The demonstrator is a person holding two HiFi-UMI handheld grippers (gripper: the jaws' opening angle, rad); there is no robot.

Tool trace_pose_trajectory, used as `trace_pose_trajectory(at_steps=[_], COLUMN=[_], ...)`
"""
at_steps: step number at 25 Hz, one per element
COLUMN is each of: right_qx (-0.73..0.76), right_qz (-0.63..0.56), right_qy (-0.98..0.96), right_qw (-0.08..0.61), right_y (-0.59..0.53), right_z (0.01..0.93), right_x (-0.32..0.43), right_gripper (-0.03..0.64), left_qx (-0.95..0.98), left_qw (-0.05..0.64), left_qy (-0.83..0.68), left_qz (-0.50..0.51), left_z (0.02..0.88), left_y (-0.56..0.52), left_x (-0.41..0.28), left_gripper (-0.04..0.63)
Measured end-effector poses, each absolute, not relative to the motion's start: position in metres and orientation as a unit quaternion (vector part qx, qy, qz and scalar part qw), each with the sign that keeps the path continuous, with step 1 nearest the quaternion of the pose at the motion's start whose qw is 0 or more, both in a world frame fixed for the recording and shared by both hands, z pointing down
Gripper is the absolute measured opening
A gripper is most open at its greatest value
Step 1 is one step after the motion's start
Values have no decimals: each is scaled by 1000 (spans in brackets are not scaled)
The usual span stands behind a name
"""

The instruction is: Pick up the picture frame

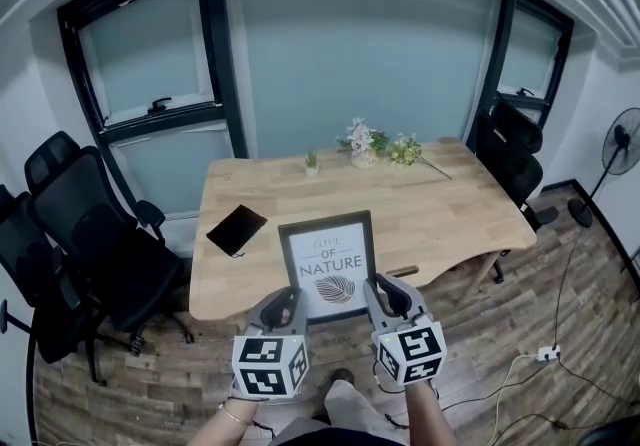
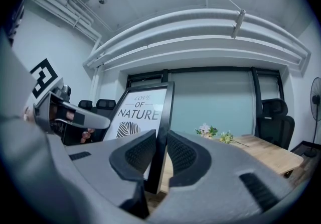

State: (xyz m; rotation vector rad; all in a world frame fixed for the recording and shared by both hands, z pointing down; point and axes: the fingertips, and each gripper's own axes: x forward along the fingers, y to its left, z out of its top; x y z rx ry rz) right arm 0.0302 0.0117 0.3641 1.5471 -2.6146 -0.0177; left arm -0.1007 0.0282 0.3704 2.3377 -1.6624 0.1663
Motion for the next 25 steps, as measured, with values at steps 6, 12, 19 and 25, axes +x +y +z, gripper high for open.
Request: trace_pose_trajectory(at_steps=[6, 12, 19, 25], right_qx=[513, 518, 519, 520], right_qz=[-10, -10, -10, -9], right_qy=[-857, -853, -853, -851], right_qw=[54, 59, 59, 67], right_y=[27, 40, 48, 50], right_z=[363, 365, 363, 371], right_x=[26, 25, 25, 24], right_gripper=[69, 71, 71, 71], left_qx=[810, 812, 812, 813], left_qw=[133, 138, 140, 147], left_qy=[-569, -565, -564, -561], left_qz=[56, 57, 54, 53], left_z=[371, 374, 372, 380], left_y=[42, 54, 59, 61], left_x=[-105, -107, -106, -107], left_gripper=[69, 69, 69, 69])
